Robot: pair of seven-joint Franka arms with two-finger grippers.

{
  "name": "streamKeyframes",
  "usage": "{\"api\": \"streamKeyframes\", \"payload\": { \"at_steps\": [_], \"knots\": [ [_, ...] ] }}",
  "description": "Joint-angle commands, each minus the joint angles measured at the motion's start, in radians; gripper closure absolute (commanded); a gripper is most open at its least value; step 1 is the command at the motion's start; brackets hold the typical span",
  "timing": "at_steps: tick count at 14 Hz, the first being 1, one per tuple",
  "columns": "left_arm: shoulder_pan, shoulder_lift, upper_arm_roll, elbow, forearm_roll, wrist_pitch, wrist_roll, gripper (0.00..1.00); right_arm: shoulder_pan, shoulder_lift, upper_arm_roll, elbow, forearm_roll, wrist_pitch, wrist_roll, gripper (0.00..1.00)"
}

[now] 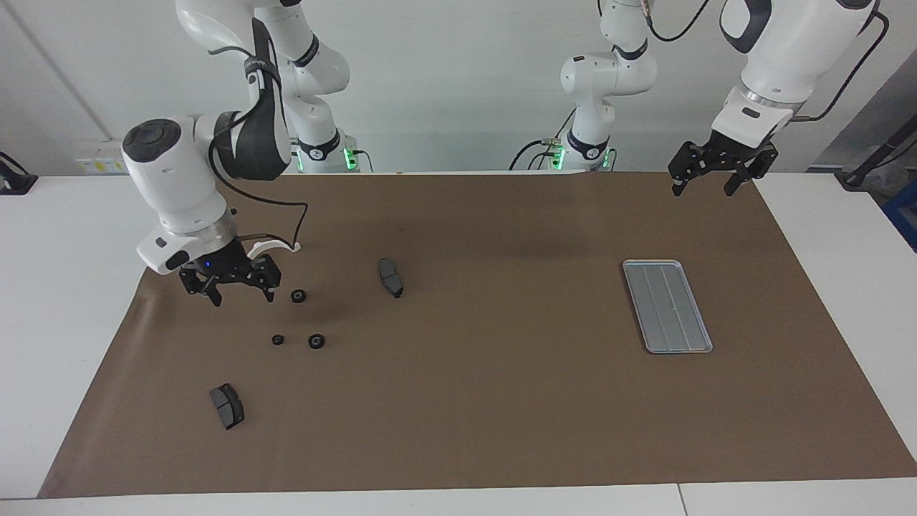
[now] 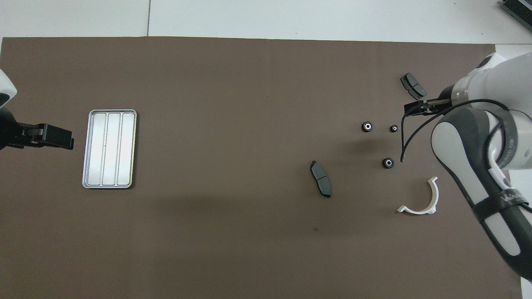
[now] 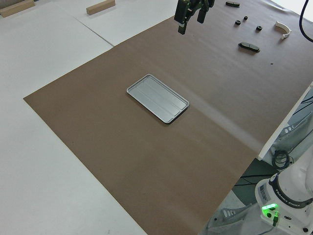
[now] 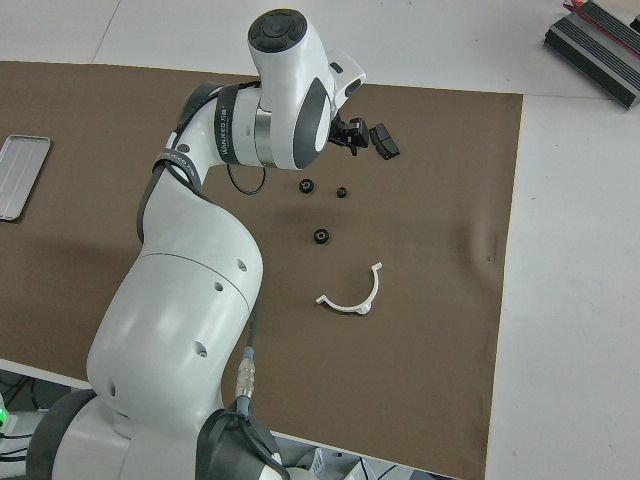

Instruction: Pick bearing gear from pile to tray

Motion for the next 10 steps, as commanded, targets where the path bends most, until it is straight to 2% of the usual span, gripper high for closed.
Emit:
{"api": "streamKeyframes", "payload": {
  "at_steps": [1,3,10],
  "knots": [
    [0.003,-0.031,-0.001,-0.036,0.011,0.010,0.004,0.00,0.000,0.032,0.005,-0.052,0.023,0.115,-0.031,0.00],
    [0.003,-0.031,-0.001,-0.035,0.011,0.010,0.004,0.00,0.001,0.050,0.006,-0.106,0.023,0.204,-0.031,0.00],
    [0.003,-0.031,-0.001,-0.035,0.011,0.009,0.004,0.00,0.003,0.129,0.006,-0.164,0.023,0.313,-0.025,0.00]
  ]
}}
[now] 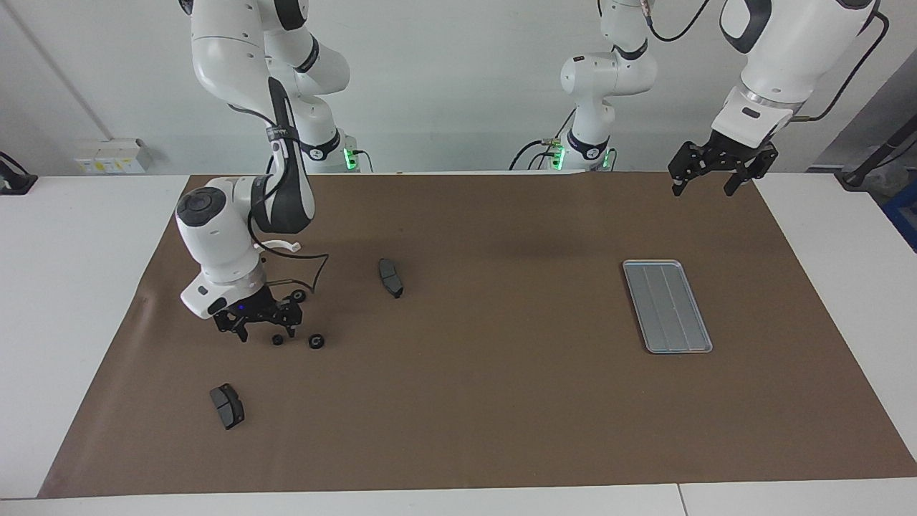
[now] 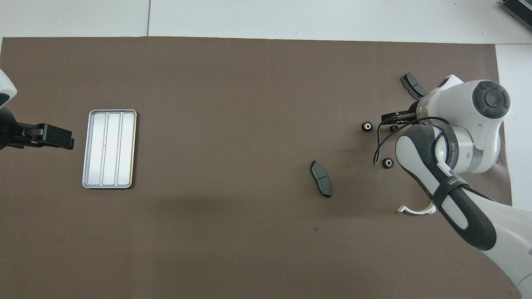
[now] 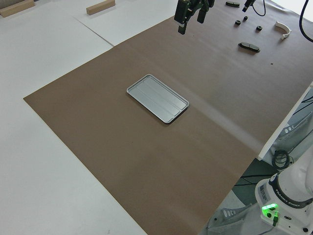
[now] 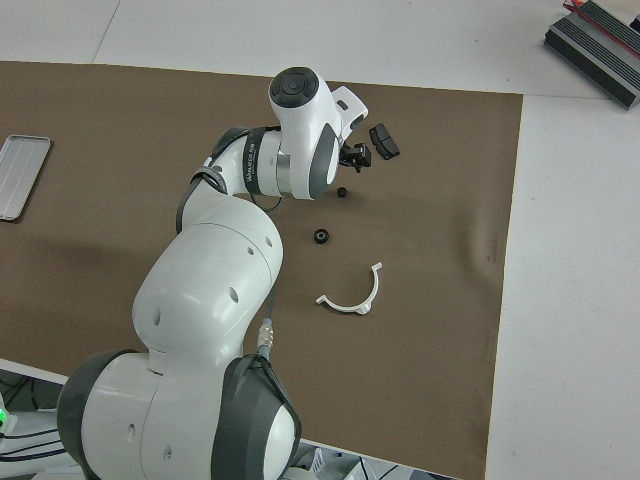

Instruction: Pick bearing gear from pile to tray

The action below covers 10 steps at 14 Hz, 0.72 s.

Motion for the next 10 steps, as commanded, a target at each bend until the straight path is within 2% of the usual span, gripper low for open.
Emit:
{"api": "streamKeyframes", "payload": {
  "at_steps": [1,3,5,10],
  "knots": [
    [0.003,-0.031,-0.001,-0.035,0.011,0.009,0.004,0.00,-0.005,0.014,0.003,-0.042,0.022,0.066,-0.025,0.00],
    [0.003,-0.031,-0.001,-0.035,0.011,0.010,0.004,0.00,-0.005,0.015,0.003,-0.042,0.022,0.066,-0.021,0.03],
    [0.003,-0.031,0.001,-0.035,0.011,0.010,0.002,0.00,-0.005,0.015,0.003,-0.043,0.022,0.060,-0.023,0.15],
    [0.003,-0.031,-0.001,-0.035,0.011,0.010,0.004,0.00,-0.014,0.008,0.002,-0.066,0.022,0.047,-0.031,0.27]
  ]
}}
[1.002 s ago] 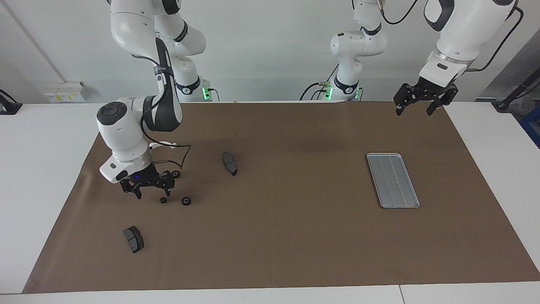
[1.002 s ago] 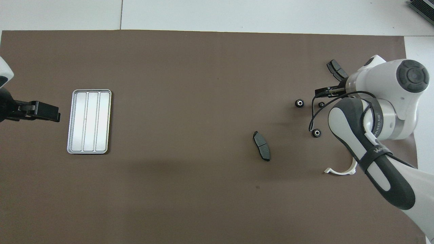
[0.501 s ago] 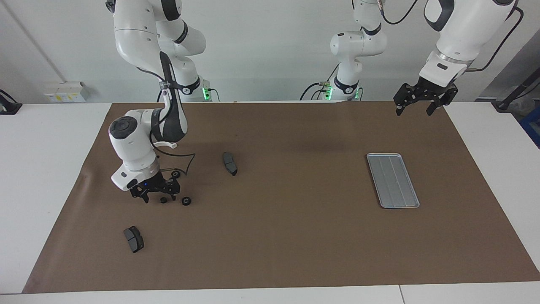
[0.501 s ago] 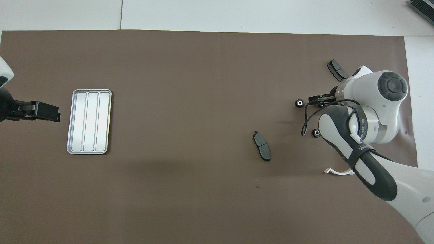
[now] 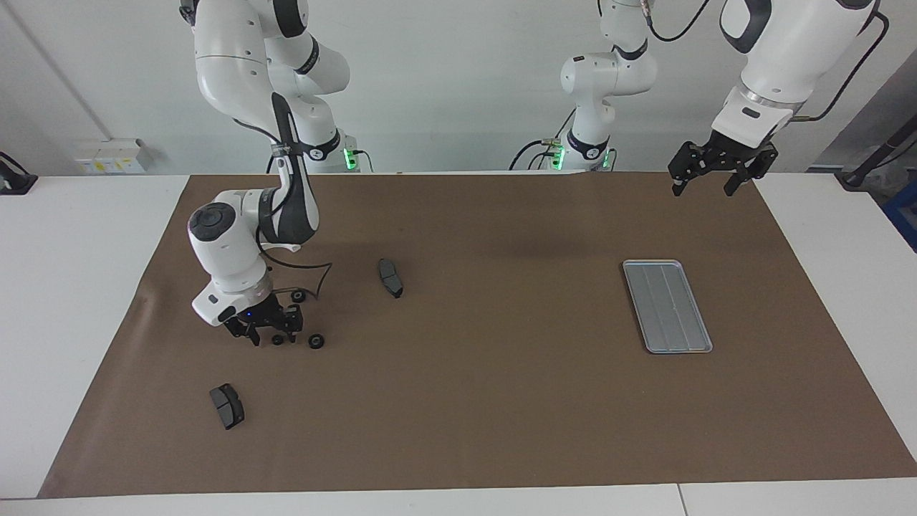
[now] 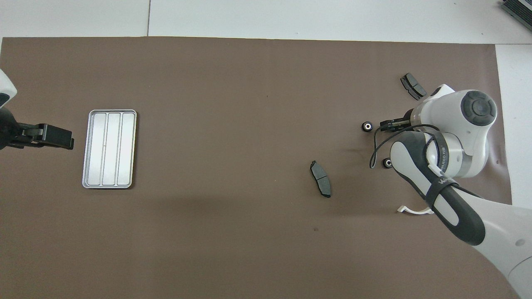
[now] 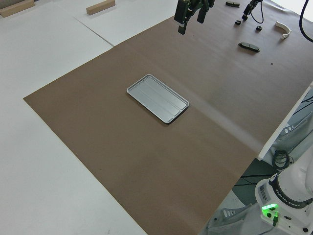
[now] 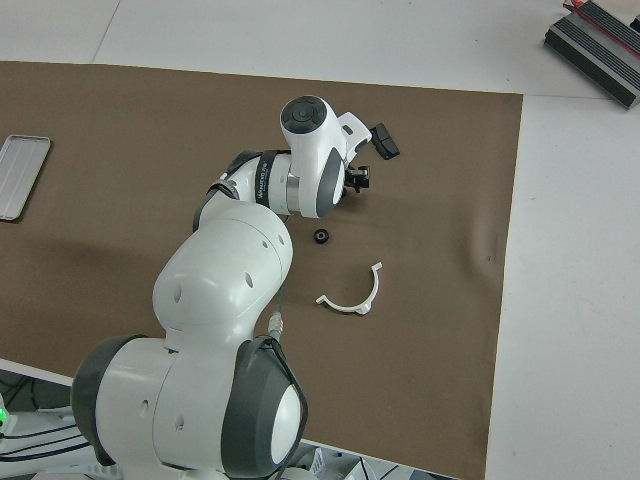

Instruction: Pick bearing gear from pile to tray

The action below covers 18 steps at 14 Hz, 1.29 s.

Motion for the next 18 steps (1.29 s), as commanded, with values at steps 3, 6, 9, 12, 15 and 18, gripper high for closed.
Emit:
{"api": "streamKeyframes", "payload": {
  "at_steps": [3,6,9,12,15,18],
  "knots": [
    [0.003,-0.031,-0.001,-0.036,0.011,0.010,0.004,0.00,-0.010,-0.023,0.005,-0.043,0.022,-0.007,-0.032,0.36],
    [0.003,-0.031,-0.001,-0.035,0.011,0.009,0.004,0.00,-0.012,-0.025,0.005,-0.040,0.022,-0.031,-0.032,0.37],
    [0.003,-0.031,0.001,-0.035,0.011,0.010,0.004,0.00,-0.013,-0.026,0.005,-0.040,0.022,-0.039,-0.035,0.40],
    [0.003,-0.031,-0.001,-0.035,0.011,0.010,0.004,0.00,-0.012,-0.026,0.005,-0.037,0.022,-0.043,-0.035,0.52],
    [0.003,-0.031,0.001,-0.035,0.011,0.010,0.004,0.00,-0.012,-0.026,0.005,-0.035,0.022,-0.043,-0.034,0.65],
    [0.003,-0.031,0.001,-0.035,0.011,0.009,0.004,0.00,-0.012,-0.025,0.005,-0.032,0.022,-0.043,-0.029,1.00]
  ]
}}
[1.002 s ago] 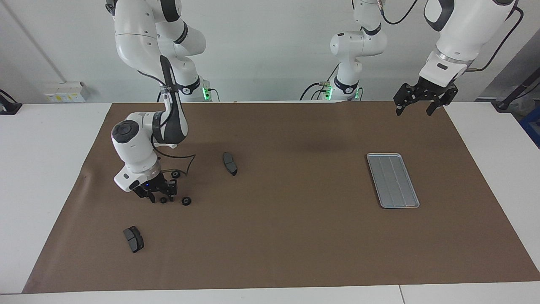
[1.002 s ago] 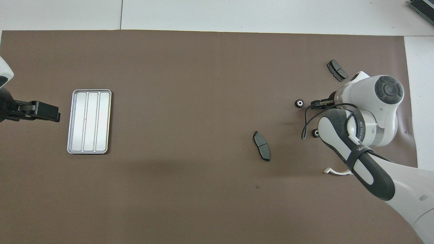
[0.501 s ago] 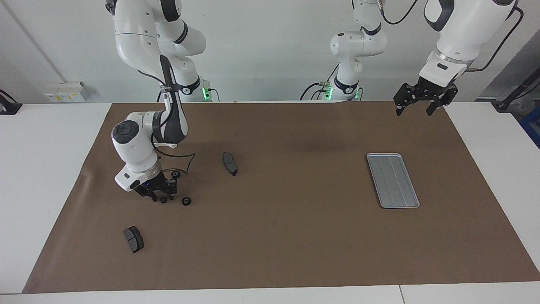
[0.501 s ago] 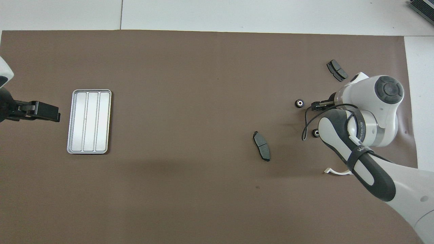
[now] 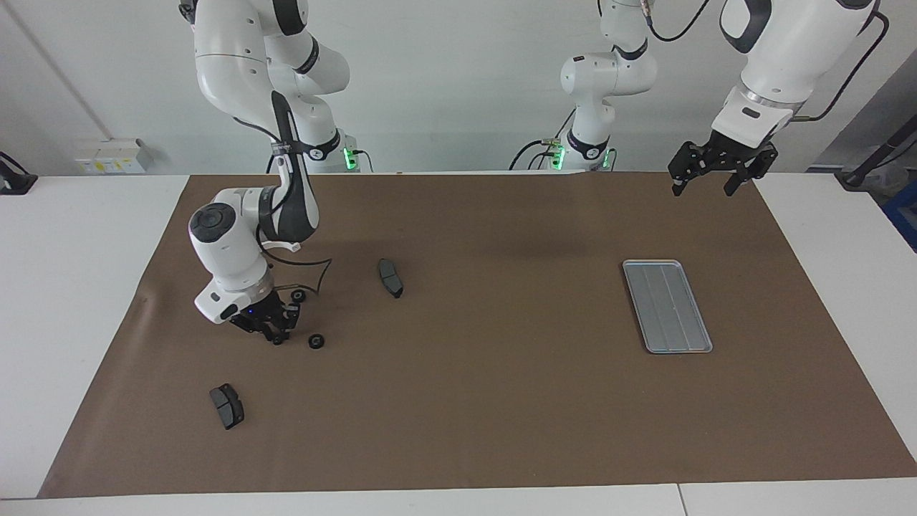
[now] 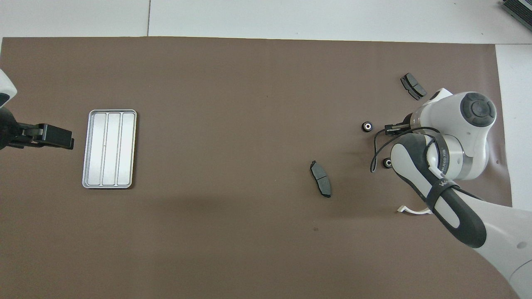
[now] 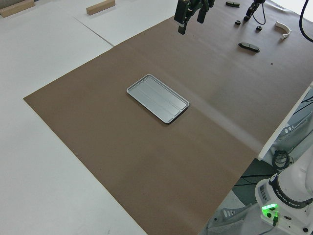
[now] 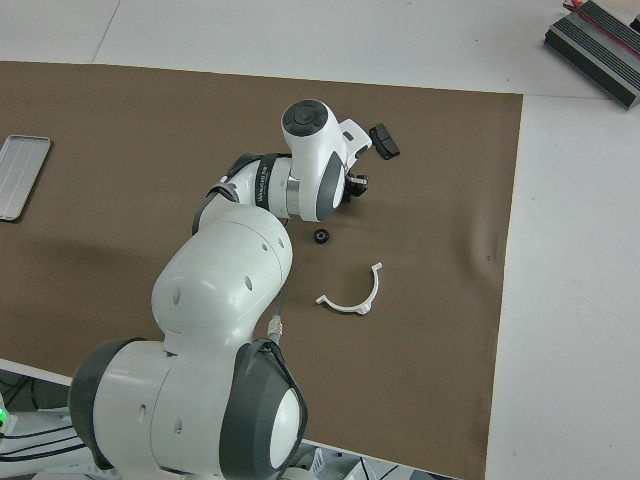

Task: Pick bearing gear from pile to tray
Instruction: 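Carry the bearing with the right gripper to mid-table and release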

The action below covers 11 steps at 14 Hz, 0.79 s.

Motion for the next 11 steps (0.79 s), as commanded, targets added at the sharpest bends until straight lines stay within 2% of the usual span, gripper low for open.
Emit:
{"api": "streamKeyframes", "payload": {
  "at_steps": [1,5,9,11],
  "knots": [
    [0.003,-0.031,-0.001,-0.035,0.011,0.010,0.004,0.00,-0.011,-0.011,0.004,-0.014,0.019,-0.010,-0.021,1.00],
    [0.003,-0.031,-0.001,-0.035,0.011,0.010,0.004,0.00,-0.010,-0.016,0.004,0.032,0.019,-0.068,-0.020,1.00],
    [0.003,-0.031,-0.001,-0.035,0.011,0.009,0.004,0.00,0.002,-0.106,0.016,0.075,0.019,-0.149,0.095,1.00],
    [0.003,-0.031,-0.001,-0.035,0.011,0.010,0.004,0.00,0.070,-0.122,0.018,0.142,0.010,-0.258,0.185,1.00]
  ]
}}
